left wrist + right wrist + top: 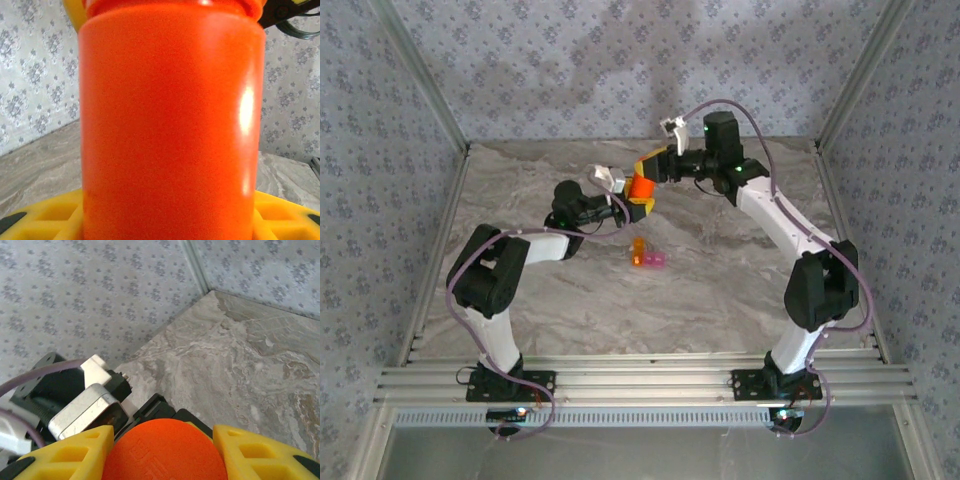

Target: Sort the pills into containers

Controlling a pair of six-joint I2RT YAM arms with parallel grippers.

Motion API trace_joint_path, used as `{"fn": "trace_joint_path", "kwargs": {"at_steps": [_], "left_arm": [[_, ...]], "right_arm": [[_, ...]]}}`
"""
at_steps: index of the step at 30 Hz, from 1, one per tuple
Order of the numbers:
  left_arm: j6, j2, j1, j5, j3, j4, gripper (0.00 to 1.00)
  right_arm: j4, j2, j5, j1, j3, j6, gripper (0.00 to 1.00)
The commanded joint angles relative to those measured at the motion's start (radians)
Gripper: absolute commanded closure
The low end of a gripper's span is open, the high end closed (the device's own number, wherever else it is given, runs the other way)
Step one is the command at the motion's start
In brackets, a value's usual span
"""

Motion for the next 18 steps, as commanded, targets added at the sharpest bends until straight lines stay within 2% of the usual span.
{"fn": "trace_joint_path", "kwargs": {"at_steps": [1,6,11,15,18], "left_arm": [[-0.055,-0.004,0.006,-0.060,-0.002,0.147,1.00],[-0.048,-0.019,0.007,-0.080,-0.014,0.141,1.00],[-0.073,-0.026,0.005,-0.134,-0.008,0.115,1.00],[-0.043,-0.033,0.004,-0.087,-0.019,0.134,1.00],[-0.045,-0.035,0.009,-0.059,-0.015,0.125,1.00]], "right_arm": [[0.039,-0.020,0.126,0.085,-0.073,0.095,0.85],[0.057,-0.039,0.242,0.149,-0.136,0.104,0.86],[0.062,-0.063,0.276,0.137,-0.153,0.107,0.86],[0.045,-0.065,0.235,0.104,-0.131,0.091,0.86],[0.056,-0.052,0.129,0.063,-0.102,0.072,0.86]]}}
